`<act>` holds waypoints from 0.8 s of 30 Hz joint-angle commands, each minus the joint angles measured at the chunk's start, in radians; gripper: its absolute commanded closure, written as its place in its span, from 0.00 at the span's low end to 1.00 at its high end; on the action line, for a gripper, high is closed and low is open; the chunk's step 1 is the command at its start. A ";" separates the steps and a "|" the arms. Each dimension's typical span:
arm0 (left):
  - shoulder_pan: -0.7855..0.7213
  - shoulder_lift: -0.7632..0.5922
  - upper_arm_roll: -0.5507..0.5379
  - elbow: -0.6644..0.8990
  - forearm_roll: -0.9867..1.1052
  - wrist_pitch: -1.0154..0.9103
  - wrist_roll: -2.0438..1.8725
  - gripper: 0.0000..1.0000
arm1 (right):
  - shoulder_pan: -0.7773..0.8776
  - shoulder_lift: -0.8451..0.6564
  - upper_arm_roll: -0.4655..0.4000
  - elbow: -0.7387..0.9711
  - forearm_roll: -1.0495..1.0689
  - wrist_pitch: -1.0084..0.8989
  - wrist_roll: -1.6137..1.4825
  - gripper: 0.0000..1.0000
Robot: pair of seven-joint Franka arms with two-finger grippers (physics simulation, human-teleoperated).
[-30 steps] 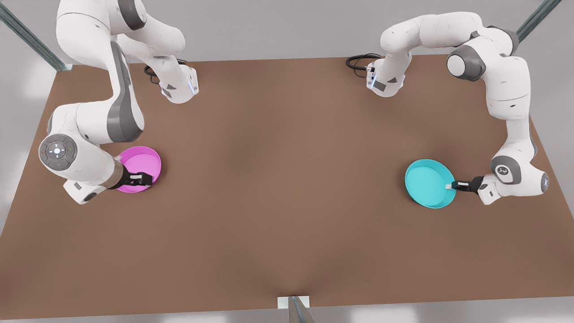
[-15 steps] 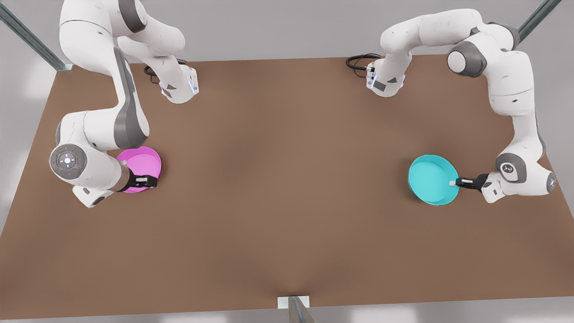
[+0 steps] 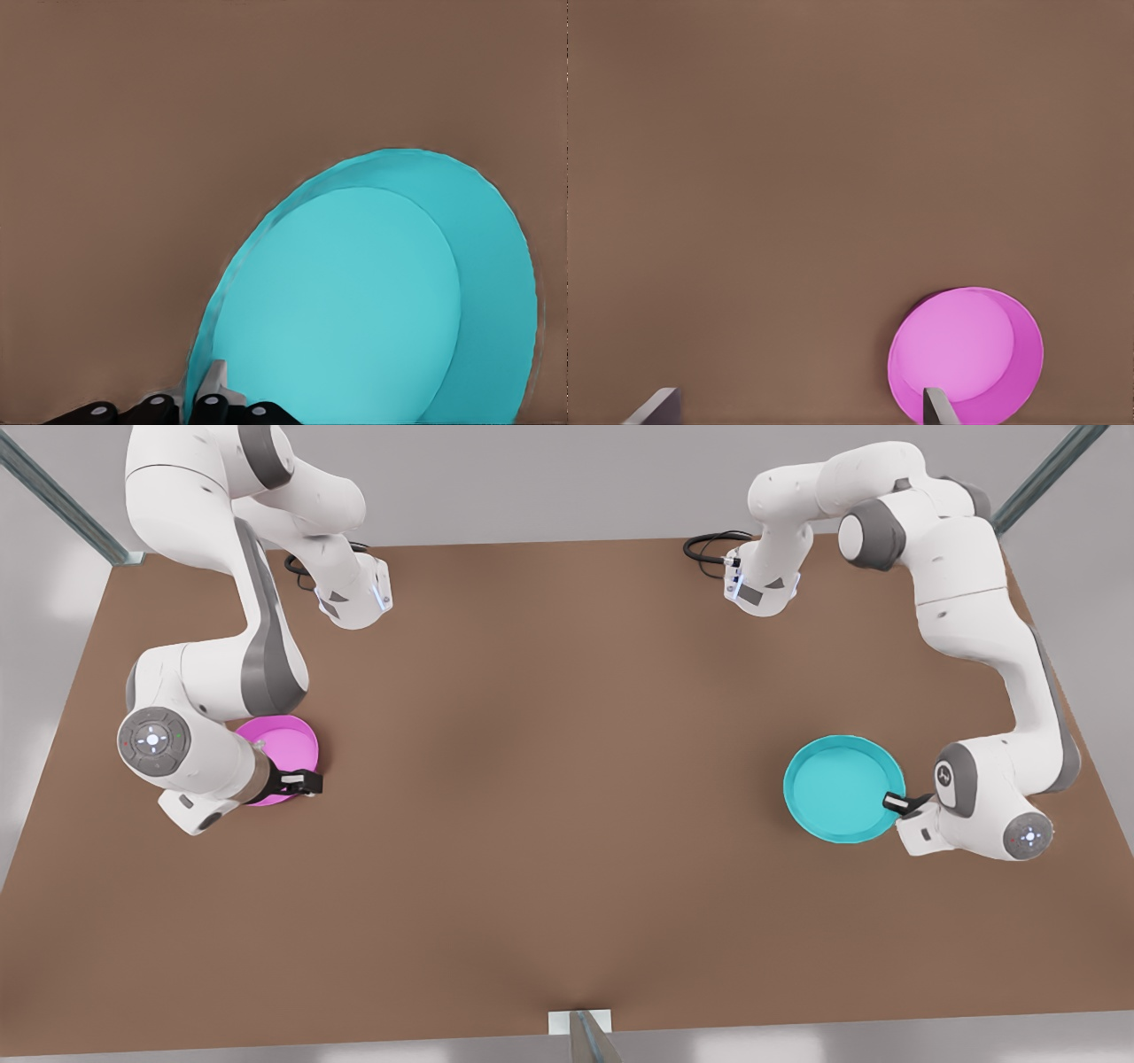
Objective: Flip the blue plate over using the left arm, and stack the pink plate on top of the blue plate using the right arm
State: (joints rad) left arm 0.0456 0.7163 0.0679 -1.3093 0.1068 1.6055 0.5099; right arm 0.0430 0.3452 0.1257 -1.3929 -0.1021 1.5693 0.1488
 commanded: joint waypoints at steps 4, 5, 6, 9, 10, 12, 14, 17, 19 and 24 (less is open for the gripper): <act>-0.150 0.000 0.003 0.030 0.290 -0.084 -0.126 0.75 | 0.000 -0.002 0.000 0.000 0.005 -0.003 -0.009 0.00; -0.202 -0.006 0.003 0.030 0.366 -0.098 -0.175 0.75 | -0.002 -0.002 0.000 0.000 0.005 -0.003 -0.011 0.00; -0.239 -0.006 0.003 0.030 0.413 -0.118 -0.203 0.75 | -0.008 -0.002 0.000 0.000 0.005 -0.003 -0.011 0.00; -0.354 -0.006 0.003 0.030 0.557 -0.144 -0.300 0.75 | -0.005 -0.002 0.000 -0.002 0.005 -0.003 -0.003 0.00; -0.389 -0.006 0.003 0.031 0.620 -0.165 -0.333 0.75 | -0.002 0.000 0.000 -0.002 0.004 -0.003 -0.002 0.00; -0.481 -0.006 0.003 0.030 0.757 -0.219 -0.415 0.75 | -0.002 0.000 0.000 -0.002 0.004 -0.003 -0.002 0.00; -0.544 -0.006 0.003 0.031 0.832 -0.262 -0.473 0.75 | -0.002 0.000 0.000 -0.002 0.004 -0.003 -0.002 0.00; -0.625 0.000 0.003 0.028 0.887 -0.292 -0.585 0.75 | 0.003 0.000 0.000 -0.002 -0.005 0.000 -0.005 0.00; -0.693 0.009 0.001 0.027 0.910 -0.325 -0.663 0.75 | 0.021 0.001 0.000 -0.014 -0.004 -0.005 0.002 0.00; -0.845 0.032 0.001 0.024 0.927 -0.392 -0.829 0.75 | -0.086 -0.118 0.002 -0.281 0.036 0.029 -0.020 0.00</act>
State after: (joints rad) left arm -0.8131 0.7517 0.0686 -1.2869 1.0561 1.2094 -0.3375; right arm -0.0685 0.2206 0.1273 -1.6821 -0.0614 1.5984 0.0983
